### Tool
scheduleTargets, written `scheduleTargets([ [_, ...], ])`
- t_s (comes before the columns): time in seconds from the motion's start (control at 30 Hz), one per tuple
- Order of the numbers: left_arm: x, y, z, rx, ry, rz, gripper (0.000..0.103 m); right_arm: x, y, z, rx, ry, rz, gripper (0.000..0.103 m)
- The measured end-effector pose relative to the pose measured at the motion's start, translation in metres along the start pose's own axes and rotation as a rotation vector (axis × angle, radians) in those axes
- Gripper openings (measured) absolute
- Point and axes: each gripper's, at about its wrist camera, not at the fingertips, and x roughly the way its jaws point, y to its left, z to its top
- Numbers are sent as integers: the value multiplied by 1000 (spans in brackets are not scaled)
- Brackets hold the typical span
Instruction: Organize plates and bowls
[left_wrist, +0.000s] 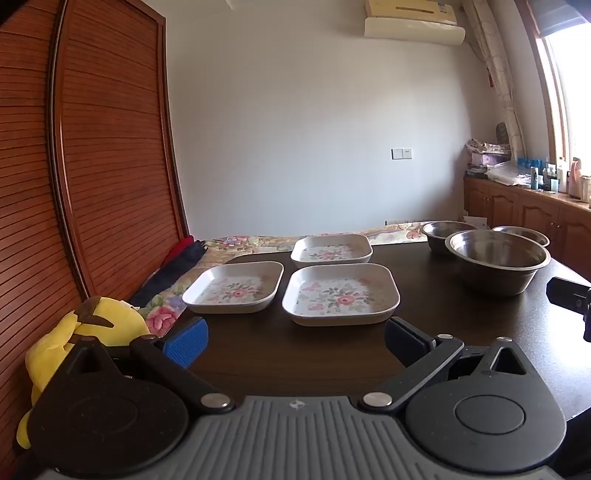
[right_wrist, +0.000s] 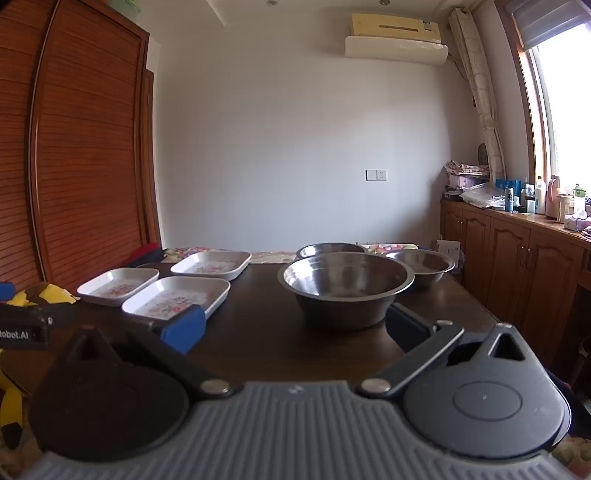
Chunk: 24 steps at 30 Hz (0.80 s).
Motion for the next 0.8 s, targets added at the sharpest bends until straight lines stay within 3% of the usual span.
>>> scheduleTargets([
  [0.8, -3, 2, 0, -7, -14, -13, 103, 1, -1, -2, -3, -3, -3, 103],
])
